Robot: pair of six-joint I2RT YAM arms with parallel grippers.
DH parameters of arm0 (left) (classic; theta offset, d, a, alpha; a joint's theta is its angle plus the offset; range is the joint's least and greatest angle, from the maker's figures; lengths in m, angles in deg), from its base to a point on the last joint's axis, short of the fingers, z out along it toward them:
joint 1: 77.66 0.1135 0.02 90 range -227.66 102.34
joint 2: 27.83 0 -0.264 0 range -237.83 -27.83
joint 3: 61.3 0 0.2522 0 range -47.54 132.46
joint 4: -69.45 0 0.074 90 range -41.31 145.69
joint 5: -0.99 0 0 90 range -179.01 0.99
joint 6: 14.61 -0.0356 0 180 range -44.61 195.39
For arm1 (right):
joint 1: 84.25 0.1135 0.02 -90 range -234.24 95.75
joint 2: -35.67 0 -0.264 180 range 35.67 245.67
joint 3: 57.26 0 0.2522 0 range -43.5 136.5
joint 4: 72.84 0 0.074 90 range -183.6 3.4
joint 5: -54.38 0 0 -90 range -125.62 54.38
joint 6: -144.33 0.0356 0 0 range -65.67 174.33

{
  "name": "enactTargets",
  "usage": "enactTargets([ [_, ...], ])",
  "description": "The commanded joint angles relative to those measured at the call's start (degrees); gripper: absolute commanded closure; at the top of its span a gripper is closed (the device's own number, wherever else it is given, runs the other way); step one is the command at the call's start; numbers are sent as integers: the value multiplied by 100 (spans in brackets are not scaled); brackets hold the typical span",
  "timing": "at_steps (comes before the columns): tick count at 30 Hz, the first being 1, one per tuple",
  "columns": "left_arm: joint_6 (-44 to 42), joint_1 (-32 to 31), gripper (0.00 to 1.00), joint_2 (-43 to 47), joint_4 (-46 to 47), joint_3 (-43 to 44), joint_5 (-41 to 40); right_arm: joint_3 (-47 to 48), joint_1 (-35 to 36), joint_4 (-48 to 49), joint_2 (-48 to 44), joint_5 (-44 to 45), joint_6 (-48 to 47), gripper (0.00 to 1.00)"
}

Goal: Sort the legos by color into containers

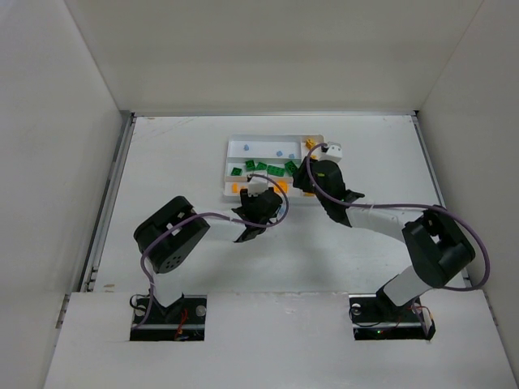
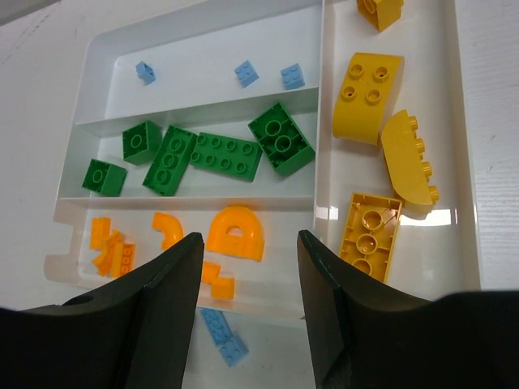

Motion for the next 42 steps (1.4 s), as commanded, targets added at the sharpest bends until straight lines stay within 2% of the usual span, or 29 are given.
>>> enactTargets([
  [1, -103, 93, 51, -38, 4, 162, -121, -62, 21, 387, -196, 82, 71, 44],
  [10, -208, 23, 66, -152, 22, 250, 19, -194, 12, 378, -389, 82, 62, 44],
  [20, -173, -170, 76, 366, -14, -101, -24, -273, 47, 369, -398, 82, 80, 44],
  [30, -85, -214, 76, 647, 13, -347, -33, -607, 320, 334, -600, 249, 115, 44],
  [42, 20, -127, 74, 331, -31, -181, 301, -642, 496, 325, -644, 354, 141, 44],
])
